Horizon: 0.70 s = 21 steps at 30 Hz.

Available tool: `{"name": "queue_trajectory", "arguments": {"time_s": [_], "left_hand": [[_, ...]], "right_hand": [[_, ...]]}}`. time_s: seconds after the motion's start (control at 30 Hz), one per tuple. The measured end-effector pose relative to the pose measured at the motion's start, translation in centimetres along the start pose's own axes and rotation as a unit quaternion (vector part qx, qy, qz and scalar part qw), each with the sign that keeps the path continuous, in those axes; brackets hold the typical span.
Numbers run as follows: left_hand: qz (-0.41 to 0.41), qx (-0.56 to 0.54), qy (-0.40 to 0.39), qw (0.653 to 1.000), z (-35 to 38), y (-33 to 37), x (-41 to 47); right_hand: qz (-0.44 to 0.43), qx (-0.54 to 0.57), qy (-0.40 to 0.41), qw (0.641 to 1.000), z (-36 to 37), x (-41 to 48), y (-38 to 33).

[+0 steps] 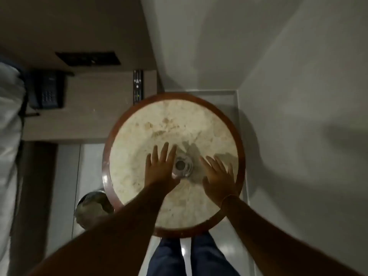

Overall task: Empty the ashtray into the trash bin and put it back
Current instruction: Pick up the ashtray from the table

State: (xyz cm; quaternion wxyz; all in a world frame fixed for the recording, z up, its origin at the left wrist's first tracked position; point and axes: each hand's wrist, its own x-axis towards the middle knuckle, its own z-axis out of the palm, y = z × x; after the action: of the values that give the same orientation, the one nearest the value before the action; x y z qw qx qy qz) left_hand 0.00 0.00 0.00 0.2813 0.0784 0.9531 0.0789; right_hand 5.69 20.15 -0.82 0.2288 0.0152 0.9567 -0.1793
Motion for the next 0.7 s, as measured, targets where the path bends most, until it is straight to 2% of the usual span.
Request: {"name": "queue_trajectory", "arguments": {"time_s": [0.13,0.37,0.47,0.6,0.7], "left_hand": [[-0.075,-0.044,-0.028,0.996,4.2,1.5,3.2],[-0.02,0.003,0.0,1.0,7.5,2.9,4.5],[-0.013,-0.013,0.026,0.999,8.4,2.5,3.5],[-0.022,-0.06,0.052,0.997,8.8,2.4,2.9],[-0.033,-0.129,0.066,0.989,8.7,2.7,1.2]], "right_hand": [[-0.01,0.008,-0.003,1.0,3.7,1.3,1.3],[0.056,0.118,0.082,0.988,6.7,1.2,1.6],[0.078,0.179,0.125,0.973,7.1,0.7,1.5],[0.141,0.317,0.095,0.933,6.9,0.5,1.1],[0.209,0.467,0.056,0.857,6.2,1.2,0.1]]}}
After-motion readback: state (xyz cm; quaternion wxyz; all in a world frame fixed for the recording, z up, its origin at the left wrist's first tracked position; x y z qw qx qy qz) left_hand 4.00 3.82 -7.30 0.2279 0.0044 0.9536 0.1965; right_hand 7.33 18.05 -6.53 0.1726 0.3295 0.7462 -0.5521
